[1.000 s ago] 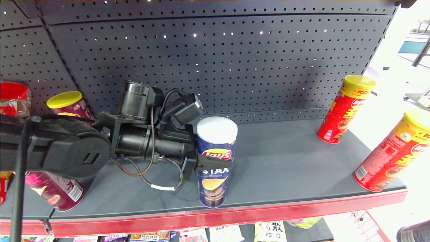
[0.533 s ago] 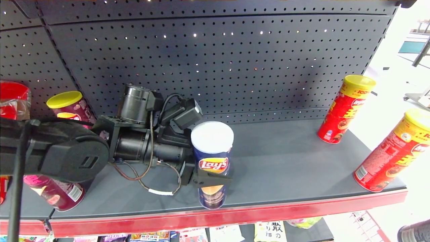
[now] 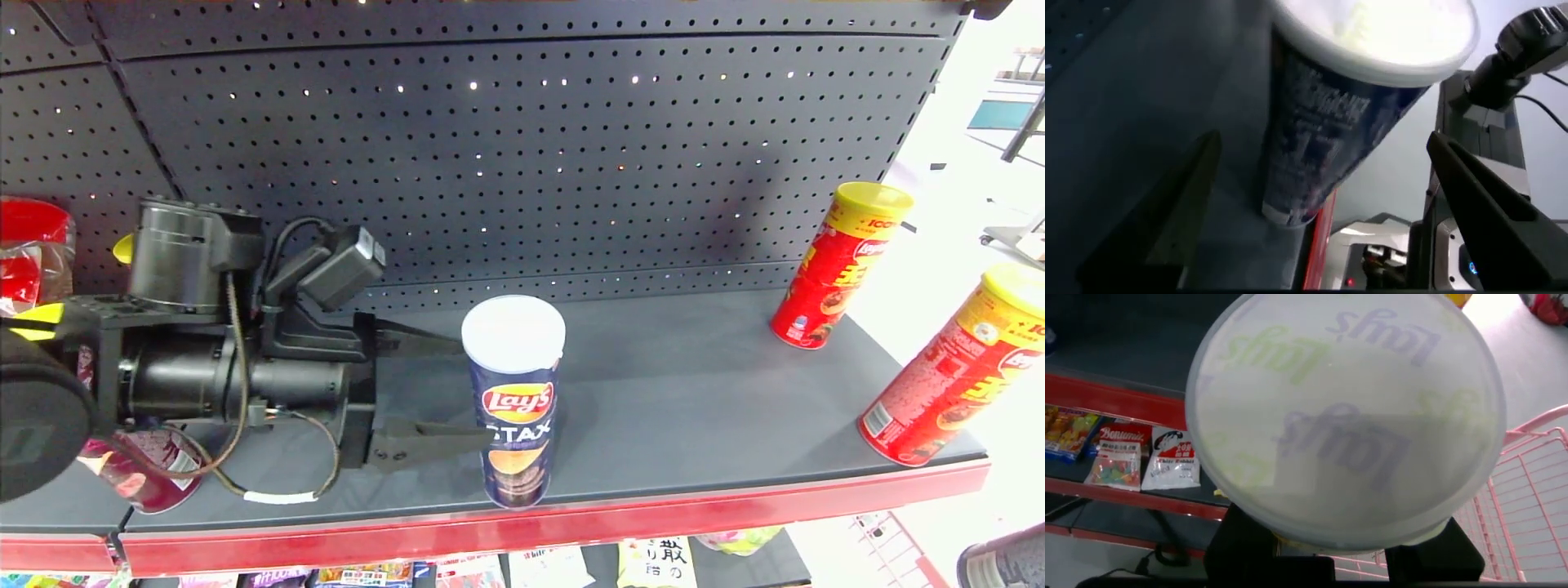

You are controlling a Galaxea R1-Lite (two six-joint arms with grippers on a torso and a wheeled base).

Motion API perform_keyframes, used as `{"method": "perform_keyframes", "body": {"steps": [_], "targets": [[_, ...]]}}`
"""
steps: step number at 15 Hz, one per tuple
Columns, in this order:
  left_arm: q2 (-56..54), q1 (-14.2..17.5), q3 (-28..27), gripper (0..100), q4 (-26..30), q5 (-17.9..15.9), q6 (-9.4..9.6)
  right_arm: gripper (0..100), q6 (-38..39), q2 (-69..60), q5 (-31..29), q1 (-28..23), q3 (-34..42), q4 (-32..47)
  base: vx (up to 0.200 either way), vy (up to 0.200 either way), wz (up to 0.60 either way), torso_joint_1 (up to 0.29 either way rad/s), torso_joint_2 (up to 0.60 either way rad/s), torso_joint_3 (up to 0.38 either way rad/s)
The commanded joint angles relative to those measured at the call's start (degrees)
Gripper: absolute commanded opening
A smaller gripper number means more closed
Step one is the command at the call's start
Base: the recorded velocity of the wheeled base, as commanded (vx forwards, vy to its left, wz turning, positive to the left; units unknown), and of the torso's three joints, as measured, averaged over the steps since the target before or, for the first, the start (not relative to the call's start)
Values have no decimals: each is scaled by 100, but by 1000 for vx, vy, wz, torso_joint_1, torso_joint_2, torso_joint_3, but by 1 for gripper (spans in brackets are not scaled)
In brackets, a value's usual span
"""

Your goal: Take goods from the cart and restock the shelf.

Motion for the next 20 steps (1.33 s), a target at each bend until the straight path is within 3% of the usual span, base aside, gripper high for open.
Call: {"method": "perform_keyframes", "body": {"steps": [1, 2, 5, 6, 11, 13, 15, 16, 20], "targets": [[-787, 288, 314, 100, 4, 41, -61, 0, -3, 467, 244, 57, -272, -3, 0, 0, 0, 0, 0, 0], [-787, 288, 314, 100, 4, 41, -61, 0, -3, 467, 244, 57, -272, -3, 0, 0, 0, 0, 0, 0], [-2202, 376, 832, 100, 56, 463, -562, 0, -258, 1565, 1202, 224, -1090, -21, 0, 0, 0, 0, 0, 0], [-2606, 385, 990, 100, 232, 568, -579, 0, -337, 1864, 1317, 382, -1292, -38, 0, 0, 0, 0, 0, 0], [-4030, 385, 1210, 100, 1401, 1096, -570, 0, -346, 3341, 1326, 1279, -2188, -408, 0, 0, 0, 0, 0, 0], [-4267, 385, 1228, 100, 1586, 1228, -570, 0, -346, 3894, 1343, 1358, -2241, -988, 0, 0, 0, 0, 0, 0], [-4531, 385, 1219, 100, 1937, 1280, -403, 0, -346, 4633, 1449, 1630, -2364, -1735, 0, 0, 0, 0, 0, 0], [-4654, 385, 1219, 100, 2104, 1289, -307, 0, -346, 5011, 1475, 1692, -2557, -1867, 0, 0, 0, 0, 0, 0], [-5172, 385, 1210, 100, 2676, 1781, -298, 0, -329, 6030, 1642, 1692, -3375, -1954, 0, 0, 0, 0, 0, 0]]}}
